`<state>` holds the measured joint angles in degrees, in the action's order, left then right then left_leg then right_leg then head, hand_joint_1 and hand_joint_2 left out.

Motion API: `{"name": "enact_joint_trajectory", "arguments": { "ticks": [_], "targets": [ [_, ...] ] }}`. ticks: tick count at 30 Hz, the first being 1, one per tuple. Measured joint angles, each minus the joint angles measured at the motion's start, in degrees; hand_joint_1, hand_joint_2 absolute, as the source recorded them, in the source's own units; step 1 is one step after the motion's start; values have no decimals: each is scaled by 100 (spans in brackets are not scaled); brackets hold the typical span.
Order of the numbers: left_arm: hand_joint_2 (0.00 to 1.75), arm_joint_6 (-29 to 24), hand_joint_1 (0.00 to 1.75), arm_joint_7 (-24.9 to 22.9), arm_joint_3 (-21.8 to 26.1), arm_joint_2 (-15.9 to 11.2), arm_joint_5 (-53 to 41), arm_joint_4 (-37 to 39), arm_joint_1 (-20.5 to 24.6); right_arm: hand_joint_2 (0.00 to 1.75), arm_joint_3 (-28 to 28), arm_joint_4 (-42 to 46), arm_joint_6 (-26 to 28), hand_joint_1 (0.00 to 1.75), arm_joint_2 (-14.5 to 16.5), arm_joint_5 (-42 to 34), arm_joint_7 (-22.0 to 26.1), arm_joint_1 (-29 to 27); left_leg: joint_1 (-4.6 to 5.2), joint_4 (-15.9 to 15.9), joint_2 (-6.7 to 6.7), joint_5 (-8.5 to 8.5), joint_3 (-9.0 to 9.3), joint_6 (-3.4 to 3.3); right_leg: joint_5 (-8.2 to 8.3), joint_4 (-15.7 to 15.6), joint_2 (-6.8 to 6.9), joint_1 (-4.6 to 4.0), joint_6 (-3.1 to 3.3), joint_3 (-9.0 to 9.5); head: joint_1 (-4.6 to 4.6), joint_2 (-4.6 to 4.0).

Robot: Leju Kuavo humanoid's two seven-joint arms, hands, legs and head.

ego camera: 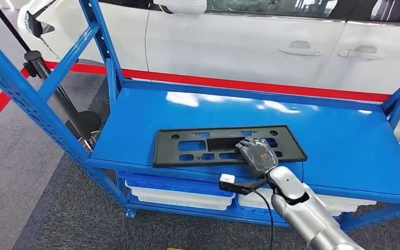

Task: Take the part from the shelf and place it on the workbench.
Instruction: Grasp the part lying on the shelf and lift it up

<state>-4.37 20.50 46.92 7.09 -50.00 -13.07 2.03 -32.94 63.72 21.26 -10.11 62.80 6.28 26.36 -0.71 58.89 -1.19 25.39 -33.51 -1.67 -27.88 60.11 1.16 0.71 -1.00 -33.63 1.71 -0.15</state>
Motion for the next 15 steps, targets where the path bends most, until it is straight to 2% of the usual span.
{"name": "enact_joint_trajectory", "arguments": {
  "ticks": [1,3,4,5,6,8,9,11,13,15],
  "targets": [
    [0,-8,0,19,45,15,2,0,3,175,-51,274,35,175,-17,-225,125,-106,-8,-11,1,-12,3,-28,-159,245,-15,12,-17,-107,0,0],
    [0,-33,0,65,142,41,5,0,1,175,-179,944,161,175,-32,-697,353,-360,-4,-10,1,-9,-7,-55,-523,974,-42,29,-43,-430,1,0],
    [0,-51,0,86,191,58,5,0,-2,175,-256,1314,247,175,-32,-920,450,-495,-2,-9,0,-5,-9,-59,-621,1273,-46,35,-52,-570,1,0],
    [0,-70,0,105,242,78,4,0,-5,175,-335,1691,353,175,-28,-1134,544,-620,0,-8,-1,3,-7,-60,-612,1402,-47,40,-55,-637,0,0],
    [0,-87,0,119,288,96,-1,0,-10,175,-412,2040,468,175,-14,-1323,637,-714,0,-7,-2,12,1,-56,-491,1316,-47,46,-51,-606,1,0],
    [0,-105,0,139,377,135,-18,0,-23,175,-527,2634,684,175,34,-1600,777,-818,0,-7,0,36,29,-31,-77,669,-22,51,-18,-321,0,0],
    [0,-107,0,145,415,154,-26,0,-27,175,-558,2890,756,175,57,-1683,809,-854,11,3,1,51,35,-8,74,315,-3,36,7,-161,1,0],
    [0,-107,0,158,484,182,-34,0,-37,175,-594,3345,851,175,75,-1832,875,-926,27,15,11,67,25,49,146,-87,18,0,57,9,1,0],
    [0,-109,0,169,546,200,-37,0,-42,175,-625,3675,1002,175,58,-2053,1050,-1015,31,8,44,75,26,116,111,-163,-14,-11,99,33,1,0],
    [0,-124,0,182,613,214,-38,0,-43,175,-645,3979,1229,175,-31,-2371,1265,-1136,21,119,72,183,3,177,134,-223,-28,9,149,72,1,0]
  ]
}}
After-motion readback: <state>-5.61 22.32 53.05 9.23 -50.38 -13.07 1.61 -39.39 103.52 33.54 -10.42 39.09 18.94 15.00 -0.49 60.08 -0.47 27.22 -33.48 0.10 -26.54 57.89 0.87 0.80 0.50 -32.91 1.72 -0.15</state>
